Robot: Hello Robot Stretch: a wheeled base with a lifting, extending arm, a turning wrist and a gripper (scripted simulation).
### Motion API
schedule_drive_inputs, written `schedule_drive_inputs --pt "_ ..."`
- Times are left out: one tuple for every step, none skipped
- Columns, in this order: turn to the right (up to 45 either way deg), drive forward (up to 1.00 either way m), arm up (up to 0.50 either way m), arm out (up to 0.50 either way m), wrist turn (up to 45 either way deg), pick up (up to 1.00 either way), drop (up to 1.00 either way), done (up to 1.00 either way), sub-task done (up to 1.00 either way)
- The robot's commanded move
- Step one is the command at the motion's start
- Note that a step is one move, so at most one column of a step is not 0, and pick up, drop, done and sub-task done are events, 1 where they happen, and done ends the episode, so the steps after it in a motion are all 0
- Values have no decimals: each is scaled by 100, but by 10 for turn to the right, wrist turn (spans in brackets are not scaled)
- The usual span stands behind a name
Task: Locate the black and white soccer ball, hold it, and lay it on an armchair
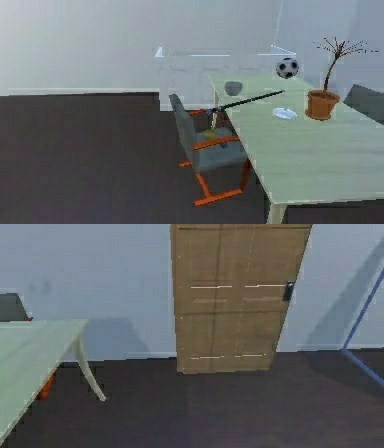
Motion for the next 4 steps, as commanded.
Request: schedule_drive_inputs --pt "0 5 0 0 0 0 0 0 0" --pt "-330 0 0 0 0 0 0 0 0" --pt "0 90 0 0 0 0 0 0 0" --pt "210 0 0 0 0 0 0 0 0"
